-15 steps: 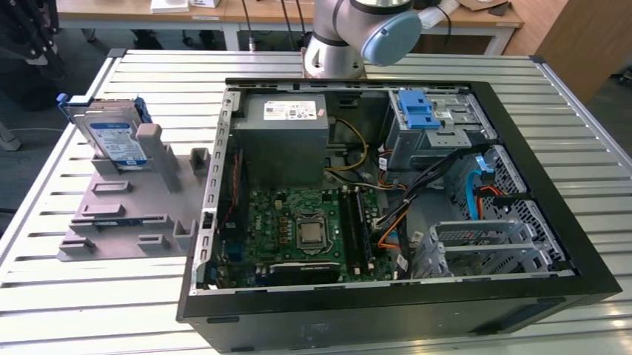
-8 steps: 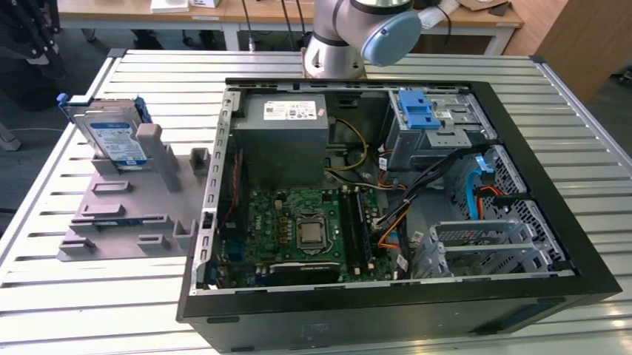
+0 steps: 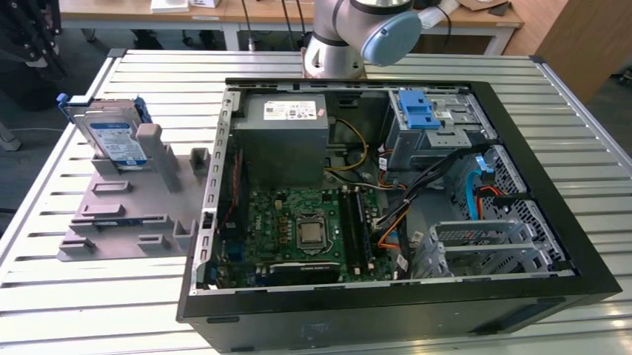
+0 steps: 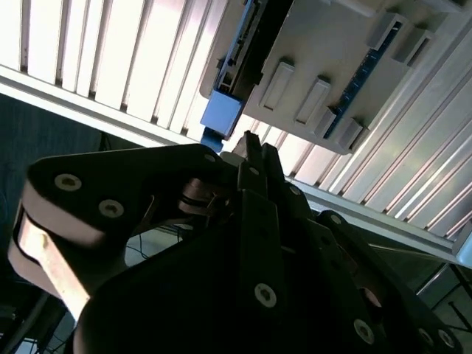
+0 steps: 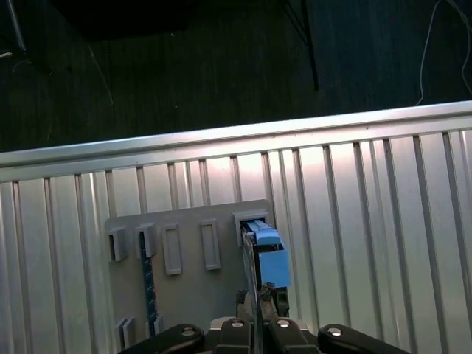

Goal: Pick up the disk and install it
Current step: 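Pick up the disk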

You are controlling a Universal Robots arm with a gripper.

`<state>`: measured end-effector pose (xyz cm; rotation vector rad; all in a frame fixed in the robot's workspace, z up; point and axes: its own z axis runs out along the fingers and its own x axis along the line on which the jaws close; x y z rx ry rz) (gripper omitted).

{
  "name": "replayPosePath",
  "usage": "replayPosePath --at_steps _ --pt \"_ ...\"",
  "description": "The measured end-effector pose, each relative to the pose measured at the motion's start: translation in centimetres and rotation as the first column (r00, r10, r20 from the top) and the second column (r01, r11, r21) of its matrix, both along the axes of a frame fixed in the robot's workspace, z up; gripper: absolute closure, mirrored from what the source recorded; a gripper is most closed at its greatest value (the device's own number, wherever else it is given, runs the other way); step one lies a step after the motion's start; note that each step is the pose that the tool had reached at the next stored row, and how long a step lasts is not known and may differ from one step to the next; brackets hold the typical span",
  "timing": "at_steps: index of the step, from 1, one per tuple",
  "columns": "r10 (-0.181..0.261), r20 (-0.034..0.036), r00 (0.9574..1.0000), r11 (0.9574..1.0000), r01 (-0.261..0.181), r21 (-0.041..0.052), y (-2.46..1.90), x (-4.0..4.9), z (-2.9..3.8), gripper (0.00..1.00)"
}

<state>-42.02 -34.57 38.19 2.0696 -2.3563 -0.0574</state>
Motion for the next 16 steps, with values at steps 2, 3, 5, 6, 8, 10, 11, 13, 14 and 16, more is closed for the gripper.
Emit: replayPosePath --at_steps 2,3,5,6,8,10,11,13,14,16 --pt "0.000 0.0001 1.0000 1.0000 0.000 0.0000 0.00 0.00 -0.01 0.76" --pt "0.000 0.0002 1.0000 1.0000 0.000 0.0000 0.00 0.00 -0.02 0.76" --pt "0.000 0.0002 1.0000 1.0000 0.000 0.0001 0.00 0.00 -0.03 0.70" --pt "0.000 0.0005 1.0000 1.0000 0.000 0.0002 0.00 0.00 -0.08 0.64" --pt "0.006 0.0004 1.0000 1.0000 -0.006 0.0001 0.02 0.00 -0.17 0.58" --pt "0.032 0.0005 0.9995 0.9995 -0.032 0.0001 0.06 0.00 -0.35 0.52" --pt "0.045 0.0004 0.9990 0.9990 -0.045 0.0001 0.09 0.00 -0.46 0.46" --pt "0.064 0.0021 0.9980 0.9980 -0.064 0.0000 0.15 -0.01 -0.76 0.46" --pt "0.067 0.0037 0.9977 0.9977 -0.067 -0.0001 0.17 -0.04 -0.92 0.46" --pt "0.068 0.0056 0.9977 0.9977 -0.068 -0.0005 0.28 -0.08 -1.13 0.46"
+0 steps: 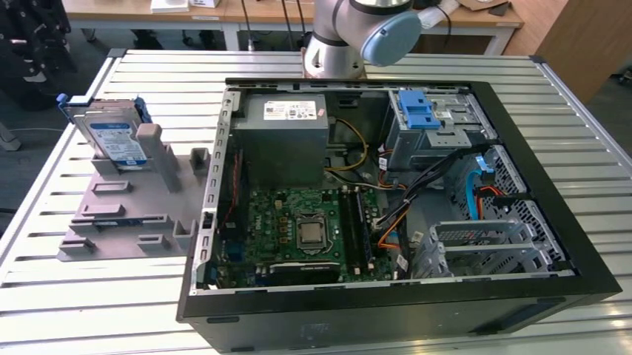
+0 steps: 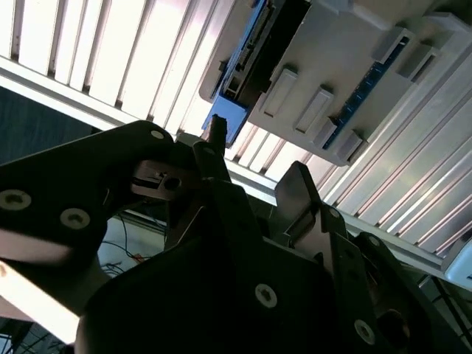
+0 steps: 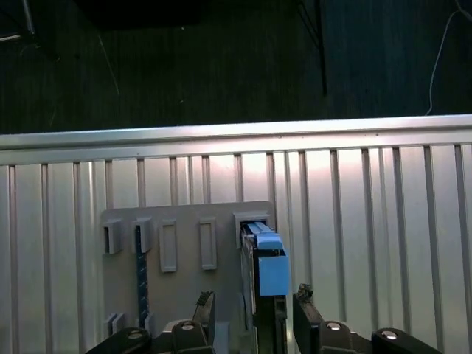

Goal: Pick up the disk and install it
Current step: 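Pick up the disk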

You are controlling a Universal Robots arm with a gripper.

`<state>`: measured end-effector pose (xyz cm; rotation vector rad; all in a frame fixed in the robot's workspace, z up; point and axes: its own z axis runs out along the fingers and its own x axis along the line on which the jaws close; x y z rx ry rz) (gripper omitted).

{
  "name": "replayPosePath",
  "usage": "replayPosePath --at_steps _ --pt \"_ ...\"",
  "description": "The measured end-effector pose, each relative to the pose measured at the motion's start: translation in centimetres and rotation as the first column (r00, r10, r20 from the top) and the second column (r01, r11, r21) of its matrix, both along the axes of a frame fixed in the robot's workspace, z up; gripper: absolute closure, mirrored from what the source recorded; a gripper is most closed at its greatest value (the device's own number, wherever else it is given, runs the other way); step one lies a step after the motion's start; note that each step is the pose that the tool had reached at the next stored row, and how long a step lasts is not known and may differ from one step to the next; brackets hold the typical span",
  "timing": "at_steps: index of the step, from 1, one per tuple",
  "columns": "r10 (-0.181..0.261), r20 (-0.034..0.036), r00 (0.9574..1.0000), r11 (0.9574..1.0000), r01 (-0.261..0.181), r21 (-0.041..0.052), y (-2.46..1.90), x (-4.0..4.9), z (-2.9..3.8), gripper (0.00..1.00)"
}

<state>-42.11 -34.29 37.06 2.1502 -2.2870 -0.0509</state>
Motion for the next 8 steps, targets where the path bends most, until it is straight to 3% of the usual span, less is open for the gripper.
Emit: replayPosePath --at_steps 5,8 --pt "0.000 0.0008 1.0000 1.0000 0.000 -0.0001 0.02 -0.01 -0.04 0.46" --pt "0.002 0.0076 1.0000 1.0000 -0.002 0.0000 0.02 -0.04 -0.23 0.46"
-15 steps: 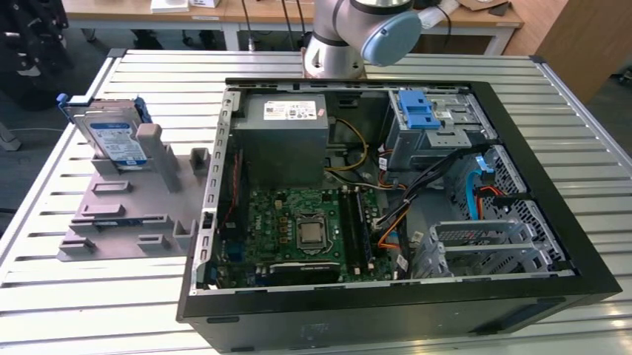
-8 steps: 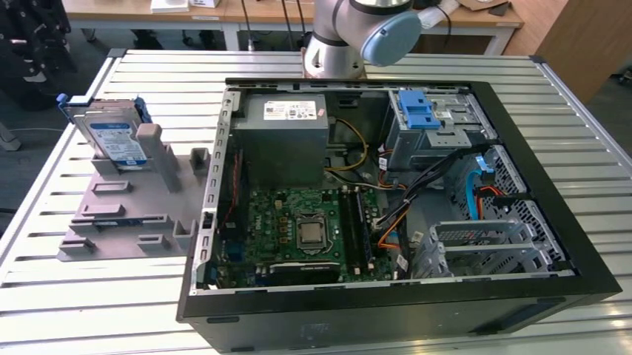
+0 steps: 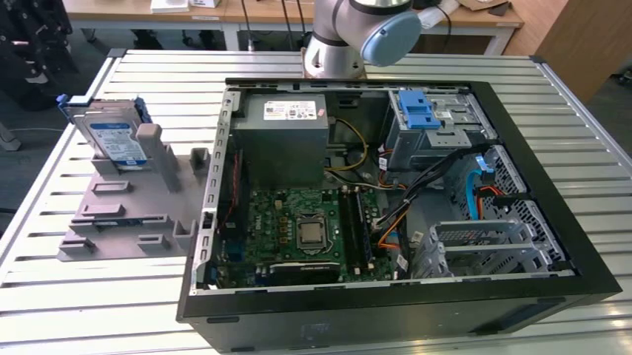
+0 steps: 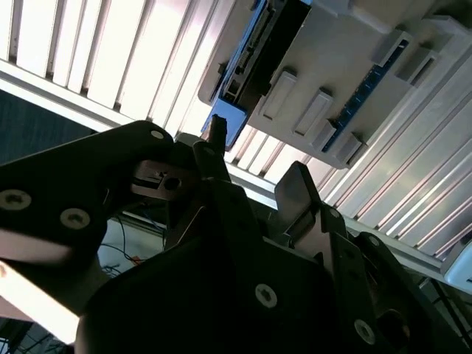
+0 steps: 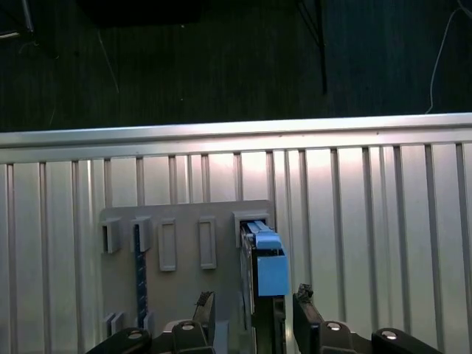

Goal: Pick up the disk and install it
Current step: 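Pick up the disk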

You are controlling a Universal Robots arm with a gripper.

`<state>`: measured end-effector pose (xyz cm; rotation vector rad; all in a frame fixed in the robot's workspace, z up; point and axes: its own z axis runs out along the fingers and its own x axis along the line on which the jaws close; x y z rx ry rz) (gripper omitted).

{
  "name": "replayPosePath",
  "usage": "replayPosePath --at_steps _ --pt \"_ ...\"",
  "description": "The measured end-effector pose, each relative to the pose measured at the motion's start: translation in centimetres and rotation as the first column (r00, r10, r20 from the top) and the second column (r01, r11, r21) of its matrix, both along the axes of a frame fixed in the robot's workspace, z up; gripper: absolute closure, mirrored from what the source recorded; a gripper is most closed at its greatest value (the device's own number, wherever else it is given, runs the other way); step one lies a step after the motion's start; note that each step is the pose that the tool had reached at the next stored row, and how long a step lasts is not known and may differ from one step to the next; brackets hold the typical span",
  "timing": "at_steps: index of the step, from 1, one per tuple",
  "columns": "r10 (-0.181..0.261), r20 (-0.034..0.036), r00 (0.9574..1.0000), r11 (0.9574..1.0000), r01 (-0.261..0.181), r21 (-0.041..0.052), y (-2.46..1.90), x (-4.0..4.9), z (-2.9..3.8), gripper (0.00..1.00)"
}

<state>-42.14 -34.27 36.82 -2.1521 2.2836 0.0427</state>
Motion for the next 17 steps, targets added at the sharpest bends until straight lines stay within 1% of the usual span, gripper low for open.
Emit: replayPosePath --at_steps 3,4,5,7,10,12,13,14,17 --pt "0.003 0.0081 1.0000 1.0000 -0.003 0.0000 0.02 -0.10 -0.37 0.46" --pt "0.003 0.0090 1.0000 1.0000 -0.003 -0.0004 0.05 -0.13 -0.53 0.46" --pt "0.003 0.0102 0.9999 1.0000 -0.003 -0.0027 0.12 -0.15 -0.68 0.46" --pt "0.003 0.0115 0.9999 1.0000 -0.003 -0.0054 0.33 -0.16 -0.92 0.46" --pt "0.003 0.0119 0.9999 1.0000 -0.003 -0.0054 0.62 -0.17 -1.19 0.46" --pt "0.003 0.0131 0.9999 1.0000 -0.003 -0.0054 0.67 -0.22 -1.42 0.45" --pt "0.003 0.0149 0.9999 1.0000 -0.003 -0.0056 0.69 -0.27 -1.58 0.45" --pt "0.003 0.0166 0.9999 1.0000 -0.003 -0.0057 0.70 -0.34 -1.74 0.39" --pt "0.003 0.0237 0.9997 1.0000 -0.003 -0.0057 0.83 -0.53 -2.23 0.39"
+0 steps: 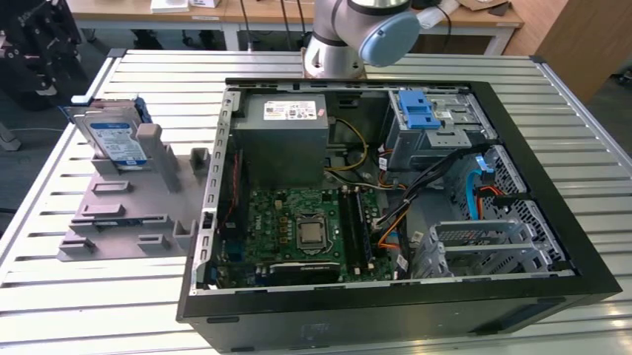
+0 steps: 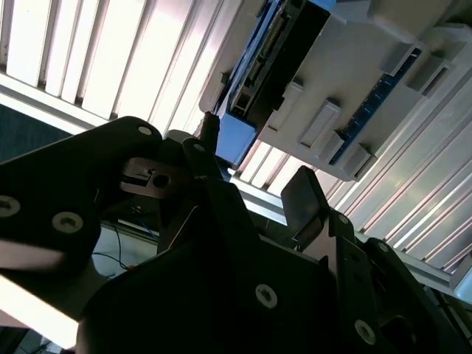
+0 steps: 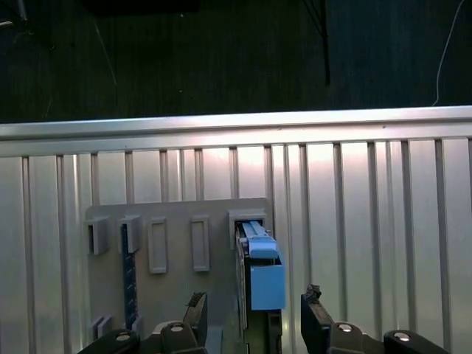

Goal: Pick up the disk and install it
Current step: 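Pick up the disk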

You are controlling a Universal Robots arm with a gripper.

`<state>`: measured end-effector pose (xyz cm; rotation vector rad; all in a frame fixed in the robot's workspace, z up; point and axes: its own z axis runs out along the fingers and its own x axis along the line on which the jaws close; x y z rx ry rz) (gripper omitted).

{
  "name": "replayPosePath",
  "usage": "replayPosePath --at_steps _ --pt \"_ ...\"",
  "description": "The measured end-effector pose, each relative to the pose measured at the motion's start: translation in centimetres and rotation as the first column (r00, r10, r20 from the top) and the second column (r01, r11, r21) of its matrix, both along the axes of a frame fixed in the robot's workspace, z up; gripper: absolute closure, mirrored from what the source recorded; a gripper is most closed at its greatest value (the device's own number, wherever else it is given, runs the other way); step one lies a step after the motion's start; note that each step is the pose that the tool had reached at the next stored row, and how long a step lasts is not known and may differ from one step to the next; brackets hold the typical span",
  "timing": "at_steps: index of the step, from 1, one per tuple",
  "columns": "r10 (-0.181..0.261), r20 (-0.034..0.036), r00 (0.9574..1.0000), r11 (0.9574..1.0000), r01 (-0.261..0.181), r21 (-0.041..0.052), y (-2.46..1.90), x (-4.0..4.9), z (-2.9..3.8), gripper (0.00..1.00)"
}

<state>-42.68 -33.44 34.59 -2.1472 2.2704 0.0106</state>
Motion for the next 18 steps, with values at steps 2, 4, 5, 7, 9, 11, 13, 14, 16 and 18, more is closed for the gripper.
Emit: replayPosePath --at_steps 2,4,5,7,9,11,13,14,16,18 --pt "0.002 0.0044 1.0000 1.0000 -0.002 0.0001 0.10 -0.11 -0.38 0.39" --pt "0.011 0.0068 0.9999 0.9999 -0.011 0.0001 0.14 -0.19 -0.71 0.39" --pt "0.014 0.0072 0.9999 0.9999 -0.014 0.0001 0.17 -0.24 -0.88 0.39" --pt "0.014 0.0071 0.9999 0.9999 -0.014 -0.0004 0.34 -0.32 -1.14 0.39" --pt "0.014 0.0072 0.9999 0.9999 -0.014 -0.0030 0.60 -0.35 -1.39 0.39" --pt "0.014 0.0074 0.9999 0.9999 -0.014 -0.0047 0.74 -0.40 -1.64 0.39" --pt "0.014 0.0072 0.9999 0.9999 -0.014 -0.0054 0.80 -0.49 -1.89 0.39" --pt "0.014 0.0071 0.9999 0.9999 -0.014 -0.0058 0.80 -0.53 -2.04 0.39" --pt "0.014 0.0072 0.9999 0.9999 -0.014 -0.0067 0.80 -0.58 -2.35 0.39" --pt "0.014 0.0070 0.9999 0.9999 -0.014 -0.0075 0.81 -0.61 -2.67 0.39"
